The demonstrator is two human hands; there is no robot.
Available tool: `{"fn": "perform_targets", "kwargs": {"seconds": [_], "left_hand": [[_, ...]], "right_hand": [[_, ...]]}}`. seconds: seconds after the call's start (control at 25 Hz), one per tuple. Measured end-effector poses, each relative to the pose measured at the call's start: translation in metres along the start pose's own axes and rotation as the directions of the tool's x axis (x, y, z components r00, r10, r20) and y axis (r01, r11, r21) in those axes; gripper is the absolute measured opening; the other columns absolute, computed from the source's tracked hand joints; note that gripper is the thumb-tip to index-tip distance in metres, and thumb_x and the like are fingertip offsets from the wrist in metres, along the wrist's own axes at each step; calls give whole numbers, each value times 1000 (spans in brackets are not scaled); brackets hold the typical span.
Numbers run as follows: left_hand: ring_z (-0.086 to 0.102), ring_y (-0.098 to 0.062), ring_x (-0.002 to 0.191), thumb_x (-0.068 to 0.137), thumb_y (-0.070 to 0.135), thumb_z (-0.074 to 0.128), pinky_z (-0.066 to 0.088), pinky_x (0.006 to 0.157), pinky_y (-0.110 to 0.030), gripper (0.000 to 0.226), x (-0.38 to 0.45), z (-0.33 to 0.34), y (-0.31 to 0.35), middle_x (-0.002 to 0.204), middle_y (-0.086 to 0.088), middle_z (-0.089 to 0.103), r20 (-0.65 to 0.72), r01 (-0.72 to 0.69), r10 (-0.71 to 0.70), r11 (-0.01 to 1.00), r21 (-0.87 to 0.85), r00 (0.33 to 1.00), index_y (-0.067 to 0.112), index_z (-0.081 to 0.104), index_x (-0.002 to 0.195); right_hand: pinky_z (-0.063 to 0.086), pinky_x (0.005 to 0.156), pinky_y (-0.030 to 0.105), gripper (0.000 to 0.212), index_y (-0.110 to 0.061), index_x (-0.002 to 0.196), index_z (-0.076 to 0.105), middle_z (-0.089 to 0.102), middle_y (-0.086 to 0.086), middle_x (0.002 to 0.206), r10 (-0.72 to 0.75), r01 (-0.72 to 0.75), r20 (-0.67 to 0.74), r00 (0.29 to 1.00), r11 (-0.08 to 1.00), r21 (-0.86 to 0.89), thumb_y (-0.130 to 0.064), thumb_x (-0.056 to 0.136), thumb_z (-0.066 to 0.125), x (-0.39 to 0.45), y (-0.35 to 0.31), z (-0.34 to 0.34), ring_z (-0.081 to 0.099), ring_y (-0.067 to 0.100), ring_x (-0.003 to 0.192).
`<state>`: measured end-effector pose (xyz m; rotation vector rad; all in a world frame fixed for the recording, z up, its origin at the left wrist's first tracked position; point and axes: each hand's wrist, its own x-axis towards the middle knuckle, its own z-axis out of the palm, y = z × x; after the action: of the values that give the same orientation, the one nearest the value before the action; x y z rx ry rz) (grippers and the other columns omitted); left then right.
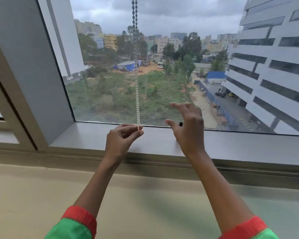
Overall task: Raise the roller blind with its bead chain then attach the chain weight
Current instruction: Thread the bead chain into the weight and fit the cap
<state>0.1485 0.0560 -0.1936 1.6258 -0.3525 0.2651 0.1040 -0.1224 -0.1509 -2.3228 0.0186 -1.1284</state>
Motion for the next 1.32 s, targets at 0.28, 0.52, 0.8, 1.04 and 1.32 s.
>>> {"fn": "perform_targets", "kwargs": {"seconds": [0.28,0.52,0.8,1.04,1.32], "left_hand": [[70,-14,89,64,18,76,54,87,-27,20,-9,13,2,96,-11,72,4,86,-88,961,-262,996,11,77,82],[70,-14,83,58,16,80,55,77,-23,18,-15,18,2,92,-10,72,-22,82,-93,951,-299,995,11,78,75],[69,-25,91,54,21,84,54,86,-33,23,-23,20,8,86,-7,76,-12,82,-95,908,-411,995,11,77,73],[68,-17,91,57,19,83,52,83,-26,21,-28,17,12,85,-4,73,-11,38,-44,939,-341,999,10,78,76],[68,-24,90,66,17,78,53,86,-32,6,-32,20,13,92,-12,67,-38,-19,10,969,-246,999,17,76,72]], "right_hand": [[46,93,43,59,-14,133,47,65,17,116,230,-234,208,951,972,-5,-11,79,72,-14,38,9,59,35,107],[52,88,33,55,-15,109,57,74,12,96,299,-342,212,930,917,206,-12,62,85,-18,43,10,68,25,91],[57,77,28,40,-12,85,67,75,3,80,130,-309,407,904,857,412,-11,51,89,-26,16,22,71,11,77],[60,63,29,37,-9,83,65,74,5,76,136,-381,437,889,748,543,1,54,86,-32,11,25,73,12,70],[60,58,31,63,-22,107,55,73,10,80,160,-424,431,888,646,634,4,57,83,-37,2,22,73,16,67]]}}
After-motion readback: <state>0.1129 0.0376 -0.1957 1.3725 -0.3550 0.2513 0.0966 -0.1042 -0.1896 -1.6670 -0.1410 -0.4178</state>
